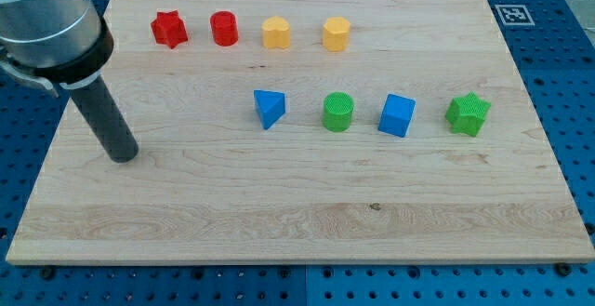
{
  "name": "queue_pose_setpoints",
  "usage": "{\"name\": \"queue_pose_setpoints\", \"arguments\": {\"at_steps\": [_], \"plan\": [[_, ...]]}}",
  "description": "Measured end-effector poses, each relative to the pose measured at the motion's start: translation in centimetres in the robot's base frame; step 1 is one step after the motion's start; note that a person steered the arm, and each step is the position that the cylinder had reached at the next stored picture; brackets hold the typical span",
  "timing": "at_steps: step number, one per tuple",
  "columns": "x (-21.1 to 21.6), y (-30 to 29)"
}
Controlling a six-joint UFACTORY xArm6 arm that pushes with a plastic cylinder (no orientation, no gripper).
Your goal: Point your arm at the green circle
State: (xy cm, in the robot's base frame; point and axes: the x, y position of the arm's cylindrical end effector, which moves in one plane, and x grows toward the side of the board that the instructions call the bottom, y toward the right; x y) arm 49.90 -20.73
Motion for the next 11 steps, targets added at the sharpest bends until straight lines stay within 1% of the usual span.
{"name": "queue_pose_setpoints", "arguments": {"at_steps": [2, 3, 4, 6, 7, 8, 9, 10, 11], "plan": [[-0.5, 0.0], [-0.5, 1.0], [-0.5, 5.2], [-0.3, 15.7], [0.0, 19.5], [0.0, 19.5], [0.0, 21.5], [0.0, 26.4], [0.0, 26.6]]}}
